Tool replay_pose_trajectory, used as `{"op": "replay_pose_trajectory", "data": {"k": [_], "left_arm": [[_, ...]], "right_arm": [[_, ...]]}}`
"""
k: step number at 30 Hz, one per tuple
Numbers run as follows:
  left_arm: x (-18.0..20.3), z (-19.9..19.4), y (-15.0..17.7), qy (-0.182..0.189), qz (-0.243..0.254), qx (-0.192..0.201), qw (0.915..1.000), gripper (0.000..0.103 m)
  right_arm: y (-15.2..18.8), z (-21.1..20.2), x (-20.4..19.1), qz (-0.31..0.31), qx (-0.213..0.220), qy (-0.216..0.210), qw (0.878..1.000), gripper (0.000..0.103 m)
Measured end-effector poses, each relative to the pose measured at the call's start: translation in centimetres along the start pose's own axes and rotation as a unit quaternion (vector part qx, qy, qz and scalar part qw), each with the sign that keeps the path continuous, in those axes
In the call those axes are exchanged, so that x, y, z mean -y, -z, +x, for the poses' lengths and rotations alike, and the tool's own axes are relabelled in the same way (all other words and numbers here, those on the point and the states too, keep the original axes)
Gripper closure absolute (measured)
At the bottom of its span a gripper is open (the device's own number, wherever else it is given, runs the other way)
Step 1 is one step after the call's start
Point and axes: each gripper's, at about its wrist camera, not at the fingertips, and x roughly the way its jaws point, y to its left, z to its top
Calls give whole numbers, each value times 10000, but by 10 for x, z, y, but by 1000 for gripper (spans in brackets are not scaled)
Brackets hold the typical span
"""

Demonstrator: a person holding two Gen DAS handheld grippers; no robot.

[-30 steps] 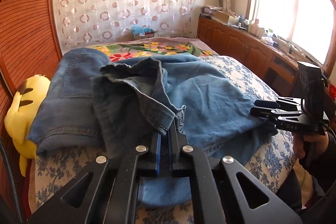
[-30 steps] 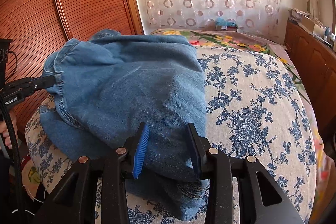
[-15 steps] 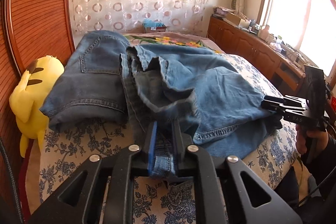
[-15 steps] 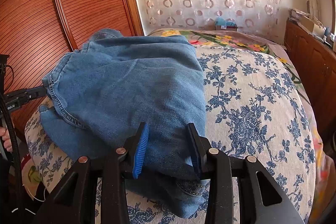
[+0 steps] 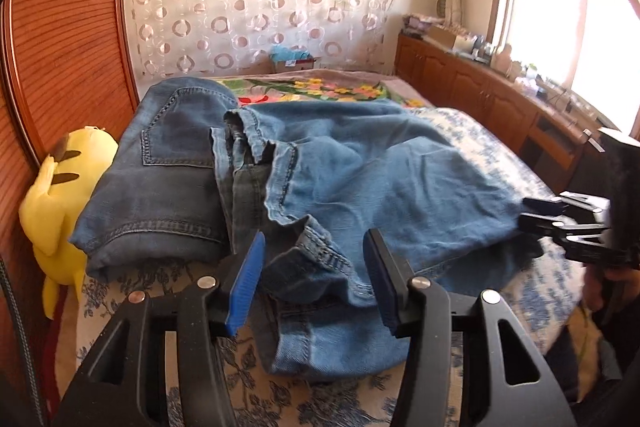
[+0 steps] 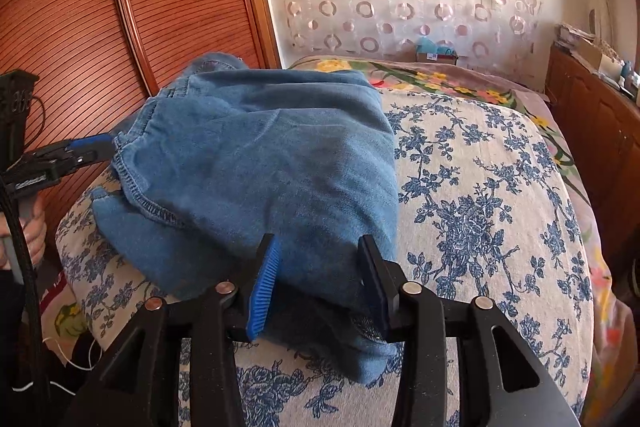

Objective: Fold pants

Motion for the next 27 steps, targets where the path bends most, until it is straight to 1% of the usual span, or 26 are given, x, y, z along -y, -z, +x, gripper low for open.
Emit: {"op": "replay_pose_trajectory", "data": {"k": [6,8,10,11,12,13,14,17,18,19,20,21,22,27], "left_arm": [[-5,12,4,-117,43,-49,9999,52],[-7,13,5,-78,47,-41,9999,58],[-7,16,6,-71,52,-89,9999,71],[-8,17,6,-68,57,-111,9999,74],[-9,17,7,-47,59,-122,9999,81],[-9,16,7,-29,61,-124,9999,85],[-9,15,7,-6,61,-122,9999,86],[-9,6,6,66,64,-63,9999,94],[-8,2,6,97,62,-32,9999,94],[-9,-1,5,120,61,-14,9999,94],[-9,-6,4,154,62,20,9999,94],[-9,-9,3,186,57,47,9998,94],[-8,-14,2,218,48,78,9997,94],[-5,-38,1,333,21,207,9992,94]], "right_arm": [[5,-5,1,-126,-38,142,9998,54],[7,-6,2,-146,-79,199,9997,53],[10,-7,2,-217,-132,287,9993,53],[11,-7,1,-264,-171,335,9989,53],[12,-6,1,-303,-209,365,9987,53],[14,-6,0,-325,-229,374,9985,53],[14,-6,0,-332,-236,378,9985,53],[13,-6,1,-262,-238,315,9989,53],[12,-8,2,-230,-210,302,9991,56],[10,-10,3,-206,-156,287,9993,71],[9,-12,3,-197,-132,259,9994,81],[8,-14,4,-197,-109,241,9995,85],[7,-17,3,-208,-84,220,9995,92],[7,-35,6,-186,65,184,9996,95]]}}
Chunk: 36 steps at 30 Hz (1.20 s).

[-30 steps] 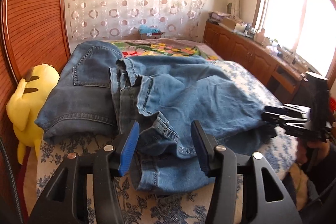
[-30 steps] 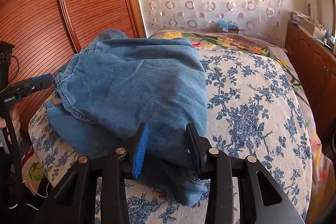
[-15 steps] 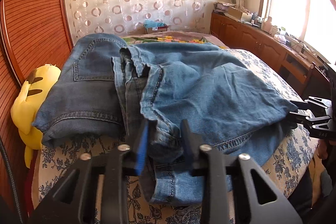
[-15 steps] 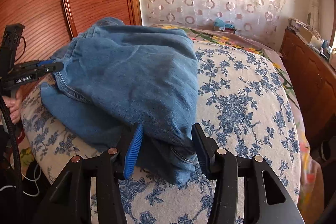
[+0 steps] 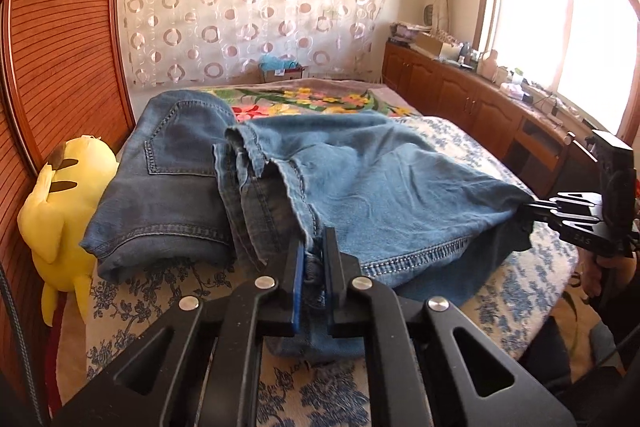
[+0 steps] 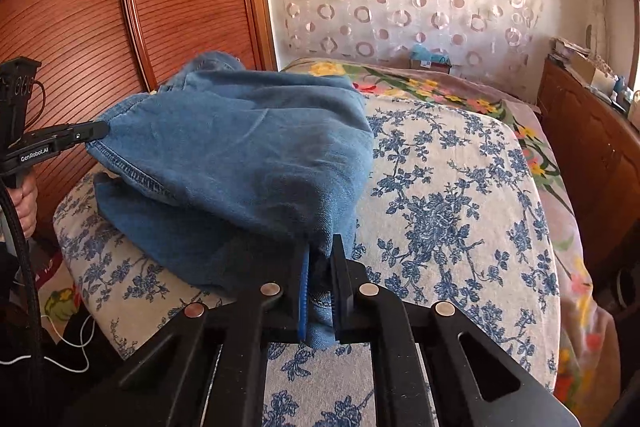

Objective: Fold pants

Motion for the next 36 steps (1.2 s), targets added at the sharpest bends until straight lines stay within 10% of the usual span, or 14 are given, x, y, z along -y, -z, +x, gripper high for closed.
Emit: {"op": "replay_pose_trajectory", "data": {"k": [18,27,36], "left_arm": [[-3,-4,28,-56,-168,-336,9993,89],[-25,-13,18,-388,-333,-115,9986,47],[-30,1,3,-553,-312,41,9980,29]], "right_arm": [[21,-20,15,269,-132,-62,9995,100],[11,-29,9,246,61,-72,9997,97],[-7,-11,-10,140,226,-53,9996,76]]}}
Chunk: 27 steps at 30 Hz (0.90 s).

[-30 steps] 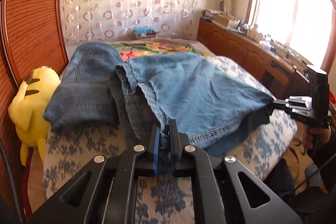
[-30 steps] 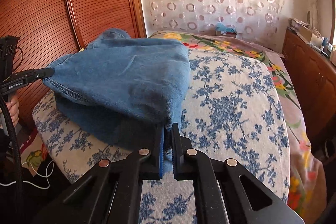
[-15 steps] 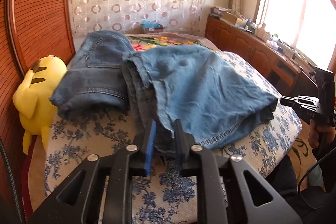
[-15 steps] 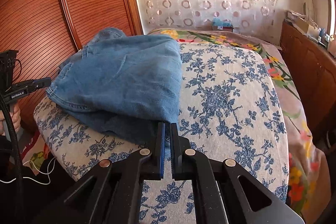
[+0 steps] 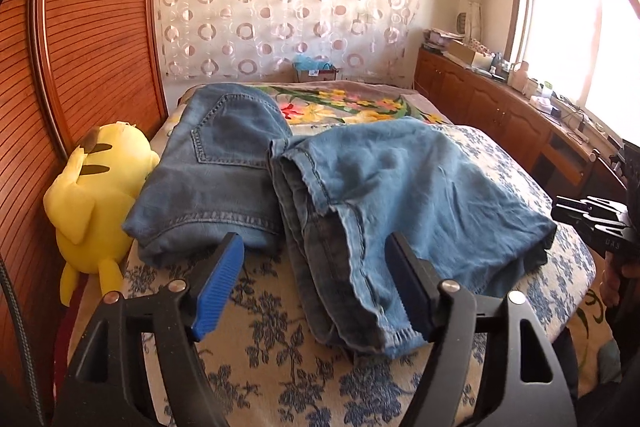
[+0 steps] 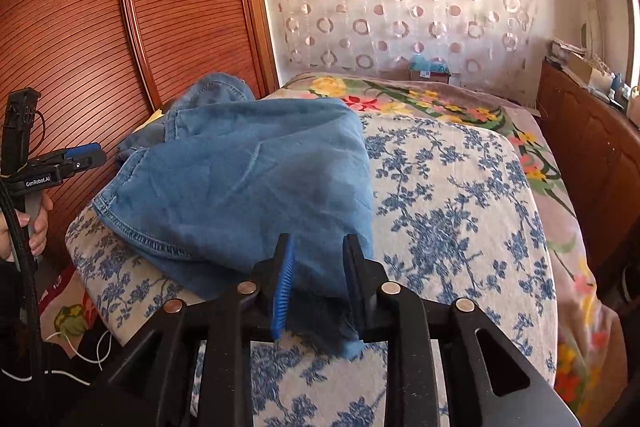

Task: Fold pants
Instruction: 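Press the folded jeans flat with both open grippers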

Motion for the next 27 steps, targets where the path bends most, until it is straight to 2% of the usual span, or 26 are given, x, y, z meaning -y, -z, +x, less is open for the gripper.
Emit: {"op": "replay_pose_trajectory", "data": {"k": [5,7,12,15,19,26,27], "left_arm": [[-2,20,-8,-19,71,-23,10000,29],[-1,28,-11,-2,118,-38,9999,29],[-2,49,-23,57,211,-30,9998,30],[-2,62,-34,121,309,-53,9994,44],[-4,80,-44,146,363,-185,9991,54],[-6,107,-51,-93,488,-443,9978,54],[-6,110,-51,-131,515,-476,9975,58]], "right_arm": [[-4,21,-8,-85,-10,45,10000,55],[-5,30,-10,-89,-30,45,9999,52],[-4,49,-13,-82,-111,54,9999,51],[-2,58,-13,-93,-140,116,9998,51],[-1,66,-13,-43,-167,141,9998,51],[5,66,-15,13,-123,153,9998,49],[5,66,-15,26,-120,147,9998,49]]}}
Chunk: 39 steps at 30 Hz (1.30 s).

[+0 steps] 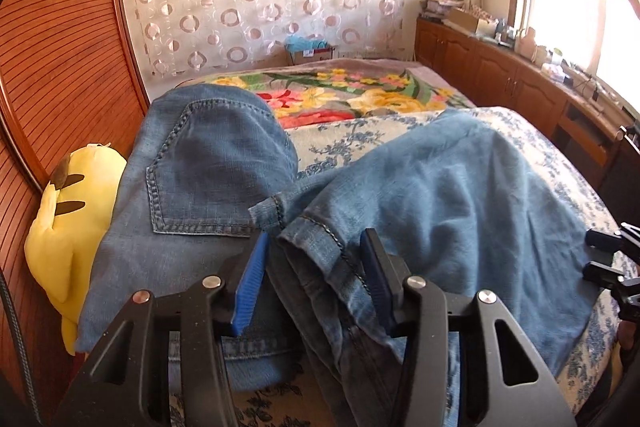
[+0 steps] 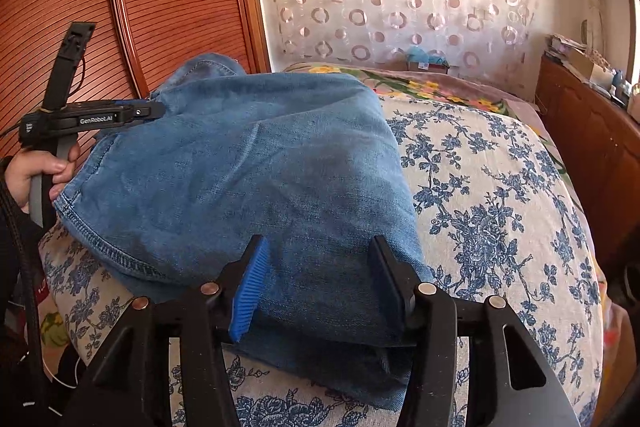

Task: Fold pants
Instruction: 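Press the folded jeans flat with both open grippers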

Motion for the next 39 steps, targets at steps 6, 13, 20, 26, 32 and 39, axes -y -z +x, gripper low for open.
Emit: {"op": "replay_pose_trajectory", "data": {"k": [6,13,20,26,32,39], "left_arm": [[-4,3,0,83,7,-11,10000,80],[-14,-10,-13,-89,-105,225,9997,85],[-20,-14,-20,-181,-79,232,9995,85],[-12,-25,-20,-147,-56,283,9995,84],[2,-40,-23,-42,8,395,9992,71],[25,-58,-26,278,50,645,9975,35]], "right_arm": [[5,2,0,13,-15,-2,10000,47],[7,2,-1,-5,-16,7,10000,47],[8,2,-1,-3,-19,10,10000,47],[8,1,-2,-5,-27,5,10000,47],[7,-5,2,75,-14,-15,10000,47],[6,-19,20,274,54,129,9995,47]]}}
